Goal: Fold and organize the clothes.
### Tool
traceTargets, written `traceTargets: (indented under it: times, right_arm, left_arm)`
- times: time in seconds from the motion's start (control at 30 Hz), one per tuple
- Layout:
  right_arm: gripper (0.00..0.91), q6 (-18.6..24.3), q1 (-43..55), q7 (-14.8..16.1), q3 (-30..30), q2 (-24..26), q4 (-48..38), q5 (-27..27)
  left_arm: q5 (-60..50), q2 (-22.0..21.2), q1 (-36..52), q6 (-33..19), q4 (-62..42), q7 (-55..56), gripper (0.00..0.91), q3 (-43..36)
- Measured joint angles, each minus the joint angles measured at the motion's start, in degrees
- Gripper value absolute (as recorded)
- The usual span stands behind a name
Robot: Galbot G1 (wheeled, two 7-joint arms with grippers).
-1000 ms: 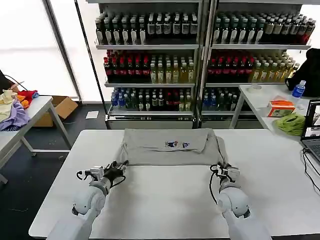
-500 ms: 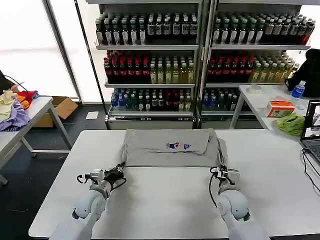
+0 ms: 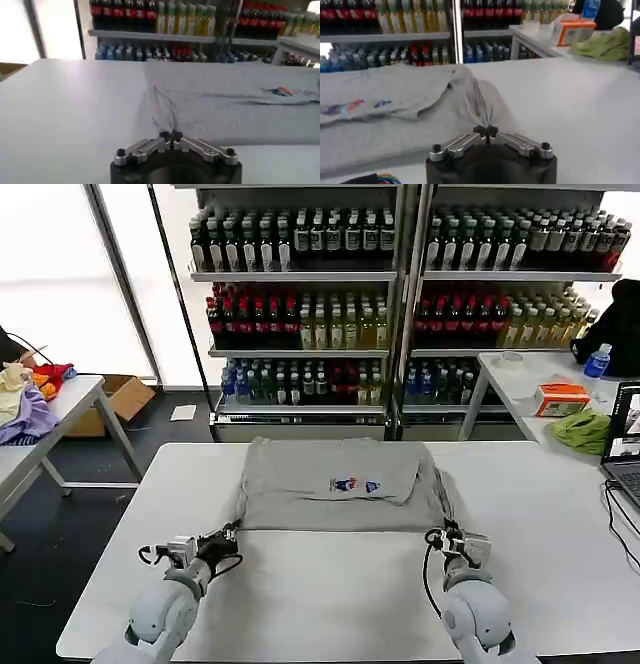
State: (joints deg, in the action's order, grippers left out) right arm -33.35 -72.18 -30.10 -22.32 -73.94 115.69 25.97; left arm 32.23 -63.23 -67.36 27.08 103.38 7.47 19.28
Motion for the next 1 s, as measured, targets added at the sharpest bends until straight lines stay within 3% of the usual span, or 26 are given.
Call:
traceTargets:
  times: [0.33,0.7,0.73,0.77,0.8,0.83,0.87,1.0]
  right_arm:
    - [0.000,0.5,-11.9,-0.2,-0.3,-1.2,10.4,-3.6]
    - [0.000,0.9,-19.4,-0.7,-0.3,-1.3,14.2,-6.7]
    - [0.000,1.0,-19.8,-0.8,-0.3,-1.3,14.3,-6.8]
    - [0.000,1.0,-20.0,-0.8,-0.2,-1.3,14.3,-7.0]
    - [0.000,1.0,-20.2,-0.7,0.0,-1.3,14.3,-7.1]
    - [0.867,1.0,-20.3,-0.7,0.1,-1.4,14.3,-7.3]
    - [0.907,0.9,-20.5,-0.7,0.2,-1.4,14.3,-7.5]
    - [0.907,0.7,-21.2,-0.5,0.3,-1.4,14.6,-8.2]
  left_arm:
    - [-0.1,2.2,-11.9,-1.2,12.0,0.1,0.000,5.0]
    - [-0.7,2.5,-23.6,-2.1,19.7,-0.2,0.000,10.6]
    - [-0.8,2.4,-24.4,-2.2,20.0,-0.2,0.292,10.8]
    - [-0.9,2.4,-25.0,-2.2,20.3,-0.4,0.907,11.1]
    - [-1.0,2.4,-25.6,-2.2,20.5,-0.5,0.907,11.3]
    - [-1.1,2.3,-26.0,-2.3,20.6,-0.6,0.907,11.4]
    - [-1.3,2.3,-26.4,-2.3,20.7,-0.8,0.907,11.5]
    - [-1.4,1.8,-26.9,-2.4,20.6,-1.1,0.907,11.6]
